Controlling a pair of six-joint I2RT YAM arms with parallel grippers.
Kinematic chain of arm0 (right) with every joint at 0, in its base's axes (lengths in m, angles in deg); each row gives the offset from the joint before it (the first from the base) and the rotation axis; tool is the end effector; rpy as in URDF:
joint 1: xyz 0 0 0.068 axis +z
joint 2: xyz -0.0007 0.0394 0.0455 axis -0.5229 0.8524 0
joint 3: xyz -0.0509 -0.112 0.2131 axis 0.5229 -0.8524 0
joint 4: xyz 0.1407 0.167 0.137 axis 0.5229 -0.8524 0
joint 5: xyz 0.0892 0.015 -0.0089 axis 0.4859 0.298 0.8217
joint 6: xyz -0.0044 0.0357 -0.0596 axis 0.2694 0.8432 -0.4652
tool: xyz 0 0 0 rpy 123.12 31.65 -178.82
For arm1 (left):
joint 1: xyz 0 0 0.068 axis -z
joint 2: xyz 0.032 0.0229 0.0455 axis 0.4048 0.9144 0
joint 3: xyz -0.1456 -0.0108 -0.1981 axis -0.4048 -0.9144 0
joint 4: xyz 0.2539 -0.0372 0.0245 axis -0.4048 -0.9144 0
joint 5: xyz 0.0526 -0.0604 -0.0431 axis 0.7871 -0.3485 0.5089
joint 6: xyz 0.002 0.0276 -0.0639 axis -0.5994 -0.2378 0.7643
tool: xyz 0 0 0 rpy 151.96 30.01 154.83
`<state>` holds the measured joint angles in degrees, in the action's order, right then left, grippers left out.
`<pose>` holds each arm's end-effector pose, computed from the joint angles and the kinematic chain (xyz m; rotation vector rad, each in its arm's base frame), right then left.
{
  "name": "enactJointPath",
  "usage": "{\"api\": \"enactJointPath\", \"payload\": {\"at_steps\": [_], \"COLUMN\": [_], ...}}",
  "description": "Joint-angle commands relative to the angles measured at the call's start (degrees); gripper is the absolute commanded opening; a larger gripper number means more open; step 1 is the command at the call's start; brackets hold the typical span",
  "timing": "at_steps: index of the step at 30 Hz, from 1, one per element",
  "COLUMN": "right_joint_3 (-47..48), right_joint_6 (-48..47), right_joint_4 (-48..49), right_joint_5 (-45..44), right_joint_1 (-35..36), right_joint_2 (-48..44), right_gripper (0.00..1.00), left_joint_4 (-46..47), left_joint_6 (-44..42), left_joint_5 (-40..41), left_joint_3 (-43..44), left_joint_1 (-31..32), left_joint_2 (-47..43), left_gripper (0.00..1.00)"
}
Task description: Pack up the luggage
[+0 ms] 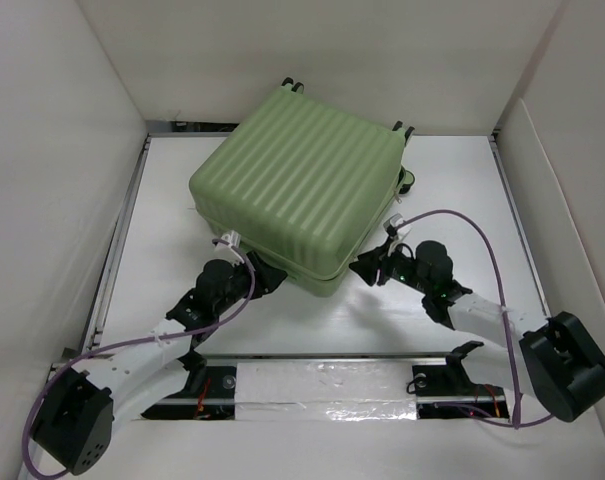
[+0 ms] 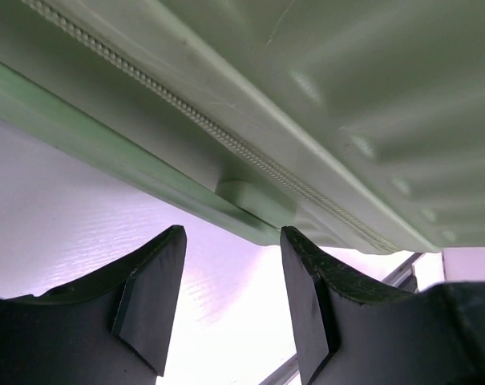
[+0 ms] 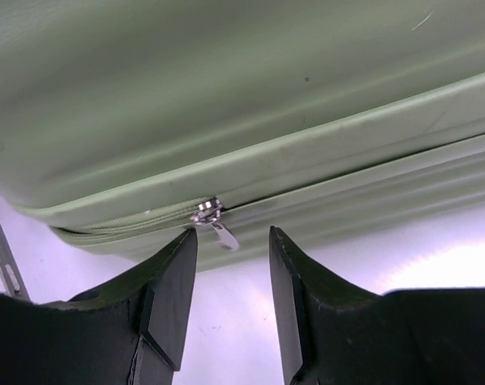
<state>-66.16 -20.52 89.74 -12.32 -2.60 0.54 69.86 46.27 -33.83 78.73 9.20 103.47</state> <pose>0.2093 0.1410 0.1658 -0.5755 1.7484 0.8549 0.1794 -0.1246 0.1715 -0.1180 1.9492 -1.0405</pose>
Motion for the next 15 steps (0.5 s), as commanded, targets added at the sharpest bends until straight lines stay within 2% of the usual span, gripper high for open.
{"api": "enactJointPath", "payload": {"at_steps": [1,5,6,8,10,15], "right_joint_3": [2.7,3.9,3.8,3.2,2.0,0.3], "right_joint_6": [-1.6,-1.2,-0.8,0.6,1.5,2.0], "right_joint_4": [6.2,8.2,10.1,11.8,12.3,5.4], "right_joint_5": [0.0,2.1,2.5,2.9,1.0,-4.3], "right_joint_1": [-0.6,-0.6,-0.6,-0.6,0.0,4.7], "right_joint_2": [1.8,4.9,5.4,5.8,4.3,-1.8], "right_gripper": [0.47,0.37,0.24,0.17,0.02,0.00], "left_joint_4": [3.8,4.6,4.9,6.0,7.9,12.3], "left_joint_6": [-1.0,-1.0,-0.9,-0.7,-0.3,-0.7], "left_joint_5": [-1.6,-1.7,-1.7,-2.0,-2.0,-2.0], "left_joint_3": [-0.9,-1.0,-1.0,-1.1,-1.1,-0.1], "left_joint_1": [0.8,0.8,0.8,0.8,0.8,0.8], "left_joint_2": [1.3,2.2,2.4,2.5,3.8,7.6], "left_gripper": [0.47,0.38,0.36,0.29,0.25,0.20]}}
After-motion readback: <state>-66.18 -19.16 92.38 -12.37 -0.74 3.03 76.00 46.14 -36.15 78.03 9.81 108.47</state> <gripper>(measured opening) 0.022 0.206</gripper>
